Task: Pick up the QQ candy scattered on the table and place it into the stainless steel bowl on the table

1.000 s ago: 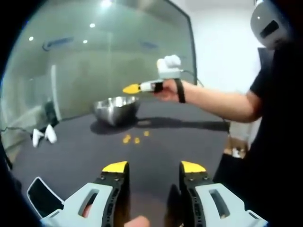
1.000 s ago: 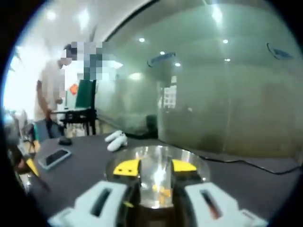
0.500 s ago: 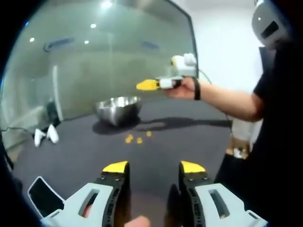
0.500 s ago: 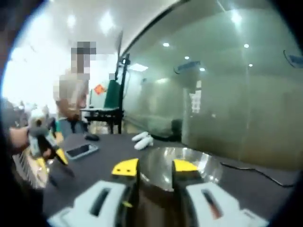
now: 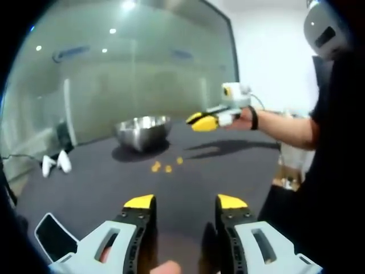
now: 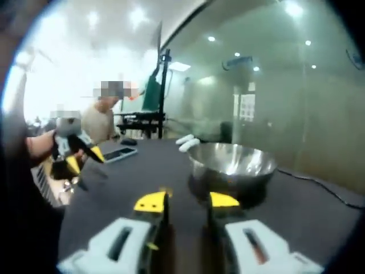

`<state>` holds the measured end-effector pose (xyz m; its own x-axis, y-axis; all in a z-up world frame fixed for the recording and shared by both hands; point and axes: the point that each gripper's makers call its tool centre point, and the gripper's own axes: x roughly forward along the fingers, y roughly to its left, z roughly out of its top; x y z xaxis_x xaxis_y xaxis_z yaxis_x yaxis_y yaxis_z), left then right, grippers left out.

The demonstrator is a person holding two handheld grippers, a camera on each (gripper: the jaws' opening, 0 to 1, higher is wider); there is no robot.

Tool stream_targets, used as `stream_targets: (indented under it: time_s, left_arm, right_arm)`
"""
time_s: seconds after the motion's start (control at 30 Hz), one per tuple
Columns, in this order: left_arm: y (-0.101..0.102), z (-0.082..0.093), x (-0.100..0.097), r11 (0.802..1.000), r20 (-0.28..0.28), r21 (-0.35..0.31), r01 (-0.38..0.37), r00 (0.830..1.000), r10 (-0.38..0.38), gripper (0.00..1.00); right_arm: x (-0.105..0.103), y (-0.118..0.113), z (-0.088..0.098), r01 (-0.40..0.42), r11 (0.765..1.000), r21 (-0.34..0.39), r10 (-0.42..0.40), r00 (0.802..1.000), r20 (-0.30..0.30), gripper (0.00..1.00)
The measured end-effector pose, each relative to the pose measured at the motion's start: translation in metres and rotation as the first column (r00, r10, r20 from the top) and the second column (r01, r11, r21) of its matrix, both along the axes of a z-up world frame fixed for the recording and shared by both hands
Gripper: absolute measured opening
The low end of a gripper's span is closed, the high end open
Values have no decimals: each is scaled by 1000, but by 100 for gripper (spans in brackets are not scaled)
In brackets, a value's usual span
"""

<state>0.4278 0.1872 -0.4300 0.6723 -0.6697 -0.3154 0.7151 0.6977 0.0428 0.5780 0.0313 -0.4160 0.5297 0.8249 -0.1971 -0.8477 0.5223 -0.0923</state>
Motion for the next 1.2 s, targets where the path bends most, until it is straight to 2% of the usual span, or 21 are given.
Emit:
stream_targets:
  time_s: [0.13,0.33,0.43,0.57,0.63,0.7,0.83,1.07,1.2]
  left_arm:
    - [0,0,1,1000,-4,-1,-2,1000,2,43]
    - [-5,4,3,1000,3,-8,5,1000,-5,43]
    - [-7,4,3,1000,1,-12,9,1000,-9,43]
    - [-8,2,2,1000,-4,-7,12,1000,-12,43]
    - [-7,2,2,1000,-5,-7,12,1000,-12,43]
    - [-6,1,2,1000,-6,-4,9,1000,-9,43]
    - [-5,2,2,1000,-5,-11,6,1000,-6,43]
    - [-2,-2,2,1000,-12,-13,-3,1000,3,43]
    - [-2,1,1,1000,-2,-10,0,1000,0,43]
  right_arm:
    - [-15,4,-14,-55,998,-19,54,998,-43,28]
    - [-22,13,-23,-92,995,-45,90,995,-52,27]
    - [-21,18,-28,-118,992,-31,116,991,-63,22]
    - [-25,30,-33,-162,987,-22,160,984,-82,24]
    - [-24,36,-42,-183,982,-46,177,978,-113,26]
    - [-18,39,-48,-170,982,-78,161,981,-106,25]
    - [-17,48,-51,-188,979,-73,178,975,-131,25]
    - [-17,67,-54,-232,965,-119,216,968,-127,25]
    - [-18,74,-59,-252,960,-126,235,963,-131,21]
